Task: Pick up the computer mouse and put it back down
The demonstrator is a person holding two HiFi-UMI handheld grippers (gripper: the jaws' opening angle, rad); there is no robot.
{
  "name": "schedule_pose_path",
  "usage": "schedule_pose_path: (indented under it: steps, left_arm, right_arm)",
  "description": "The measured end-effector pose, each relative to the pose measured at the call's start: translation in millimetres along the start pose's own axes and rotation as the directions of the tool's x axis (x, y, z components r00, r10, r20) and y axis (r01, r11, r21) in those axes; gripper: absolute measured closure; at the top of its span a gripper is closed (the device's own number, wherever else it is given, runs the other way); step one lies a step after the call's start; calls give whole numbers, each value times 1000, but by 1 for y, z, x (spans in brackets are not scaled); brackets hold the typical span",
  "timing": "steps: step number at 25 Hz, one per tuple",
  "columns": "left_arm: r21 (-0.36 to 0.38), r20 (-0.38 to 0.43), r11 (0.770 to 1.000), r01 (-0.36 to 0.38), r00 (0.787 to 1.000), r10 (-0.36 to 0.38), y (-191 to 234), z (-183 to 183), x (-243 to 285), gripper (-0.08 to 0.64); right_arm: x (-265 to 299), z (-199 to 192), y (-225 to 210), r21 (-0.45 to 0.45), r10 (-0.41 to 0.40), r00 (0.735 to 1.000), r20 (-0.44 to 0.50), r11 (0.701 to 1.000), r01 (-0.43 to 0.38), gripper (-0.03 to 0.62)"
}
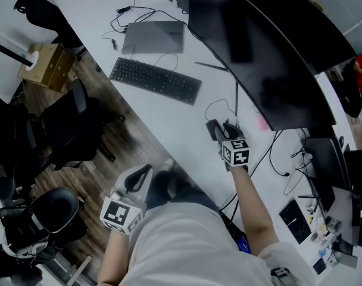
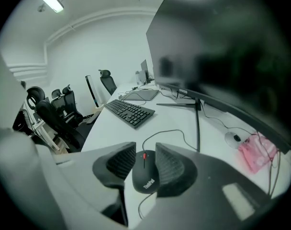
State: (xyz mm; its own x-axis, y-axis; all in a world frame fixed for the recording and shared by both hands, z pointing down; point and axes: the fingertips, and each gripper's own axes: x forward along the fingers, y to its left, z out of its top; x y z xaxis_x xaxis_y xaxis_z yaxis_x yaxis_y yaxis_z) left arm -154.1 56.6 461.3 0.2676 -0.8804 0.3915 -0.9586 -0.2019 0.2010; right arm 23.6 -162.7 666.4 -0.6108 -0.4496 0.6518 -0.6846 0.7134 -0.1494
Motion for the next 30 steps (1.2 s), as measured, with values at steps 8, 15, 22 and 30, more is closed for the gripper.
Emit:
schedule_pose_path:
  steps: [8, 15, 22, 30]
  left_arm:
    - [50, -5, 991, 121, 993, -121, -22, 13, 33, 543]
    - [99, -7, 964, 246, 969, -246, -43, 30, 64, 543]
    - [139, -13, 916, 376, 926, -378, -68, 44, 96, 543]
    - [181, -30, 833, 524, 849, -527, -110, 60, 125, 543]
  right_arm:
    - [-60, 28, -8, 20, -40, 994, 103, 999, 38, 588]
    - [-122, 48, -15, 67, -105, 974, 202, 993, 93, 588]
    - [-188, 56, -12, 110, -188, 943, 276, 980, 163, 588]
    - [-261, 59, 0, 133, -287, 890, 353, 957, 256, 588]
